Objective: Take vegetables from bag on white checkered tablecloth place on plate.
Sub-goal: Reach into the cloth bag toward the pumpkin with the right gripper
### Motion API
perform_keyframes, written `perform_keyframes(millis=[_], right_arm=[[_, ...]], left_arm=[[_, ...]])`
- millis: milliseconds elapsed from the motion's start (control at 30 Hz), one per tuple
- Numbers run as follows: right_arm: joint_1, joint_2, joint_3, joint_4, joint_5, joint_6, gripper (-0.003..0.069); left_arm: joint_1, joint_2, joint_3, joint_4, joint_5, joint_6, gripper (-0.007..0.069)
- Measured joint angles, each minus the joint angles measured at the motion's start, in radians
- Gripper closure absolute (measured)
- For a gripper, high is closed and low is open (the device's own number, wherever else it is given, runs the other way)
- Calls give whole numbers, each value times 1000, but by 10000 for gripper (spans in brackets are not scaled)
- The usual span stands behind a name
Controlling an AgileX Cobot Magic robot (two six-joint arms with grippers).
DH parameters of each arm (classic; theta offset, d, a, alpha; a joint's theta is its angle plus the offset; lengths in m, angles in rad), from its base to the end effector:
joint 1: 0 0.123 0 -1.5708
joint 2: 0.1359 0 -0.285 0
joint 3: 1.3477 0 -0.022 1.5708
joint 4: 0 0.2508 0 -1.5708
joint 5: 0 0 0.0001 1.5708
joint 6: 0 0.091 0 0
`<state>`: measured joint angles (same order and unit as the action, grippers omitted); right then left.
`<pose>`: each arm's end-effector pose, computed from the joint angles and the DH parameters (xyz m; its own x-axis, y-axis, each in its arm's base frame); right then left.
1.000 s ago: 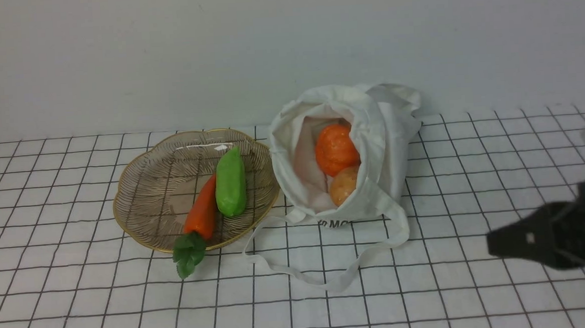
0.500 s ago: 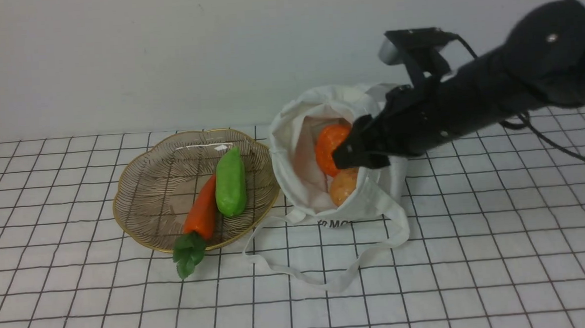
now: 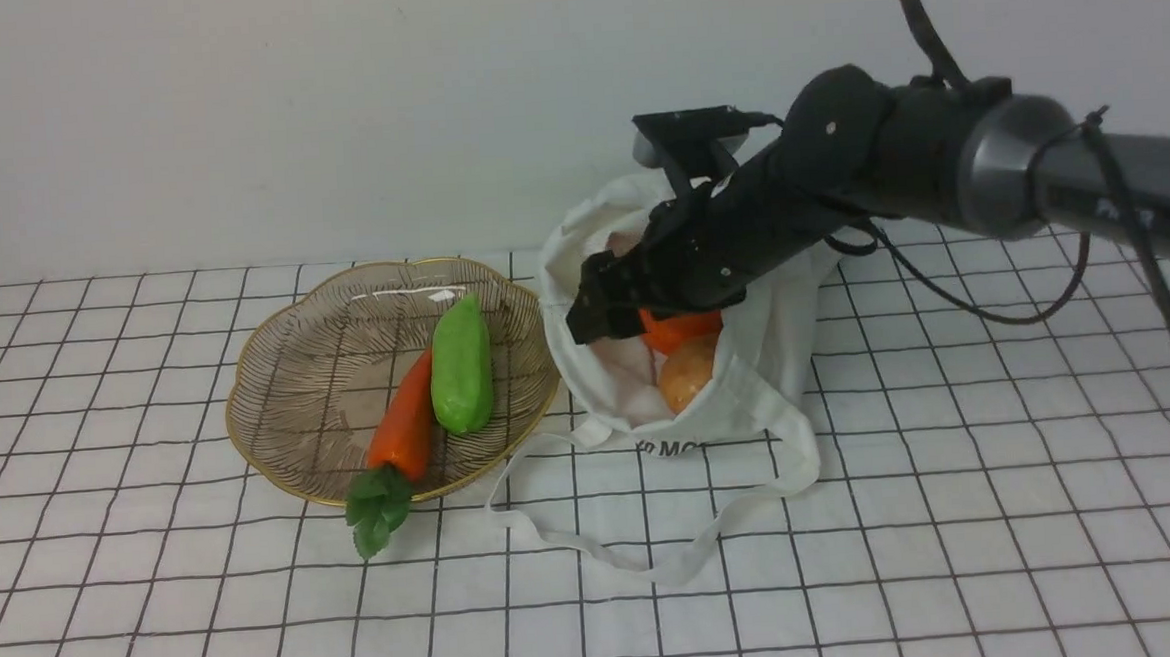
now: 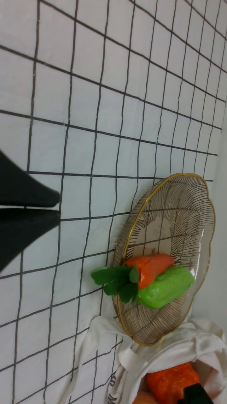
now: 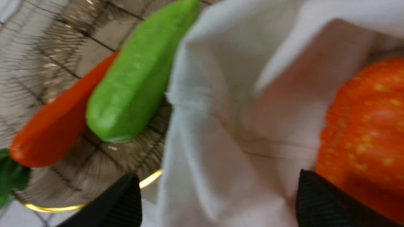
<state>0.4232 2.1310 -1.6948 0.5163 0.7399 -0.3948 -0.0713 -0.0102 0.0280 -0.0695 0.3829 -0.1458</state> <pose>0.4168 0.2210 0.2034 -0.7781 -0.3482 -0.5227 -0.5444 0.7890 0.2847 0.0521 -0.0061 0.1700 -0.3201 -0.1863 -0.9289 0.0297 0.9780 -0.2064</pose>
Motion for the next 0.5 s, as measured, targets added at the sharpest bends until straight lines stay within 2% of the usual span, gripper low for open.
perform_keyframes(millis=[200, 267, 333, 500], right_arm=[[-20, 0, -40, -313, 42, 229, 61], [-22, 0, -48, -374, 51, 281, 61], [-23, 1, -52, -410, 51, 335, 61], [-23, 29, -55, -381, 18, 357, 61]], left_arm=[[0, 0, 0, 0, 0, 0, 632], [0, 0, 0, 0, 0, 0, 632], [0, 0, 0, 0, 0, 0, 632], [0, 0, 0, 0, 0, 0, 632]])
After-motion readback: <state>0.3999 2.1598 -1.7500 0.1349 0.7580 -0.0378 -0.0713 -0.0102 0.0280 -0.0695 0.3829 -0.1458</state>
